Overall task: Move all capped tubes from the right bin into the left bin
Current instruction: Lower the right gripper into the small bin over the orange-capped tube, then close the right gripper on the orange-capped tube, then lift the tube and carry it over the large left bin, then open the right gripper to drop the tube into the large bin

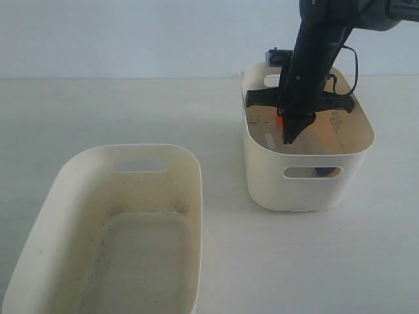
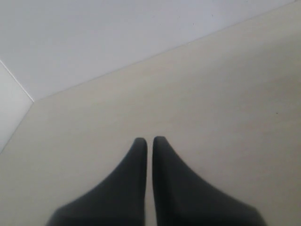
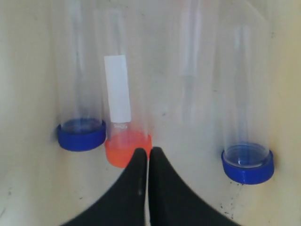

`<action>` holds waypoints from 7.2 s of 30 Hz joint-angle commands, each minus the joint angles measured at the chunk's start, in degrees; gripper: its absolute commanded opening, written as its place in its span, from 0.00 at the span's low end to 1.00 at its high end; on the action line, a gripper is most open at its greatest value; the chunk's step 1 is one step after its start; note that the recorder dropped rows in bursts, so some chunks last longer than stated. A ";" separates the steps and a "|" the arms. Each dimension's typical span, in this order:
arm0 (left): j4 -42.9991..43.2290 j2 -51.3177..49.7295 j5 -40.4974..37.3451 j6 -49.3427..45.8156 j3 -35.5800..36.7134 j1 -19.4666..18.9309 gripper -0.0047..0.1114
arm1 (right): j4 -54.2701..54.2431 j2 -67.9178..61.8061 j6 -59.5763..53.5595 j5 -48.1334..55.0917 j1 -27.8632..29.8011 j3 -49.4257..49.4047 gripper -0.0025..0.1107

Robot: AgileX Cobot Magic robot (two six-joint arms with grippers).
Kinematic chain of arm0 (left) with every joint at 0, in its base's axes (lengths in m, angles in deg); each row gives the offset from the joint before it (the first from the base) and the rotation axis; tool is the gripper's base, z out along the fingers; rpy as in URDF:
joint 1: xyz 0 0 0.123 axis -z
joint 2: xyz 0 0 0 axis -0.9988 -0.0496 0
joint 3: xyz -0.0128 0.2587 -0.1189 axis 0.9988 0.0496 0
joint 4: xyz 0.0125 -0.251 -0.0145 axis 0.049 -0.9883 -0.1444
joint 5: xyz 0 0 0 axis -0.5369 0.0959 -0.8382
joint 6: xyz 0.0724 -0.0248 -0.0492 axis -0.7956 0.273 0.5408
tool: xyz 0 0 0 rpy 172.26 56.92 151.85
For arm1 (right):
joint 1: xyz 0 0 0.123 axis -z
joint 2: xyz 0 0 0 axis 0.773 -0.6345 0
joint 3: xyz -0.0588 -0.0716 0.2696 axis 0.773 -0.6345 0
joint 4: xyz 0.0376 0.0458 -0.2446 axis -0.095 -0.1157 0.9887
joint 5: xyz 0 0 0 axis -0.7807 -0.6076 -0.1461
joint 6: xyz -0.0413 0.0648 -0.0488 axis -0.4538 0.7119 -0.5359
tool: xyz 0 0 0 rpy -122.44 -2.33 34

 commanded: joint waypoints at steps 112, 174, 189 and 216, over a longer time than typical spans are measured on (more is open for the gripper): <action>-0.16 -0.03 0.06 0.54 -0.21 0.31 0.08 | 14.30 -4.15 4.27 -4.38 -0.02 0.19 0.32; -0.16 -0.03 0.06 0.54 -0.21 0.31 0.08 | -5.93 32.00 -18.76 -0.14 -31.38 -17.93 0.02; -0.16 -0.03 0.06 0.54 -0.21 0.31 0.08 | -5.86 31.16 -21.32 -7.16 -40.07 -24.99 0.38; -0.16 -0.03 0.06 0.54 -0.21 0.31 0.08 | 34.68 33.71 6.90 -4.24 -26.29 -14.07 0.02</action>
